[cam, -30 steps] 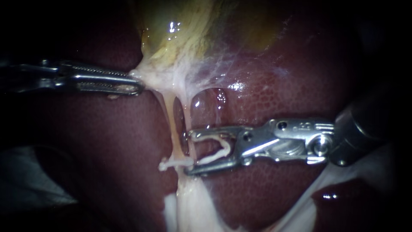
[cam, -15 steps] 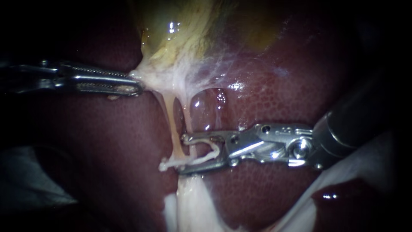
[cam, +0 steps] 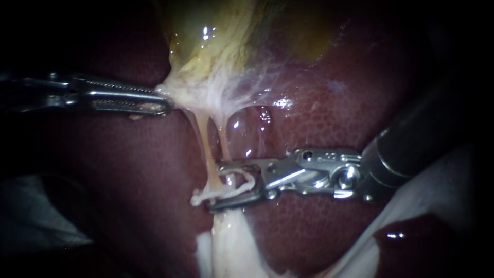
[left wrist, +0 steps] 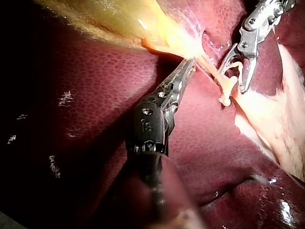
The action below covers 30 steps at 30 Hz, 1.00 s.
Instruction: Clipping second clip left tube
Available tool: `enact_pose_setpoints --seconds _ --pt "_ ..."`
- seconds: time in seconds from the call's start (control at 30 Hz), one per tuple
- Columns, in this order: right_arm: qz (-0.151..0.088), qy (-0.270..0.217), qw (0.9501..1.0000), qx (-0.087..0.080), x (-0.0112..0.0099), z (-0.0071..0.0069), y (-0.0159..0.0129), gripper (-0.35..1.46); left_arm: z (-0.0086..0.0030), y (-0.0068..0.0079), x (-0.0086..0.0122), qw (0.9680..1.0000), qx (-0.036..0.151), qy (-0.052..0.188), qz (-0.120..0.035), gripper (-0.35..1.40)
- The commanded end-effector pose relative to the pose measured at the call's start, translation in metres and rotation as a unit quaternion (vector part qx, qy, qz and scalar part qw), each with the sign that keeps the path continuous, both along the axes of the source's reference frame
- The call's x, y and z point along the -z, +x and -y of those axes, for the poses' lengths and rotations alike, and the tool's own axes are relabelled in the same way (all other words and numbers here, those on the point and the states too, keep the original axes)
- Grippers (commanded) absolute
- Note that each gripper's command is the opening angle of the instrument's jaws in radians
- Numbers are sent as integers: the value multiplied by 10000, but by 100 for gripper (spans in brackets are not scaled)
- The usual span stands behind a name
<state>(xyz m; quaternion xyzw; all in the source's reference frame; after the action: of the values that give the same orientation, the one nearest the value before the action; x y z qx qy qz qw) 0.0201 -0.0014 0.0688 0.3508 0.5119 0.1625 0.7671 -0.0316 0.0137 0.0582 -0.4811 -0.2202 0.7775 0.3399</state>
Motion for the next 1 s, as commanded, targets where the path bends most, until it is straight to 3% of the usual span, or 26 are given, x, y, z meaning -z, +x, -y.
enact_pose_setpoints --seconds 0.03,0.43,0.73,1.0 --pt "-32 26 10000 -2 0 0 3 49 0 0 0 10000 3 1 -4 -35" --pt "-350 173 9992 -7 9 12 38 49 -1 -3 0 10000 10 1 -8 -35" --pt "-518 246 9984 -18 33 21 44 48 0 -3 0 10000 10 1 -8 -35" --pt "-522 323 9981 -2 48 22 45 43 -1 -3 0 10000 10 1 -8 -35"
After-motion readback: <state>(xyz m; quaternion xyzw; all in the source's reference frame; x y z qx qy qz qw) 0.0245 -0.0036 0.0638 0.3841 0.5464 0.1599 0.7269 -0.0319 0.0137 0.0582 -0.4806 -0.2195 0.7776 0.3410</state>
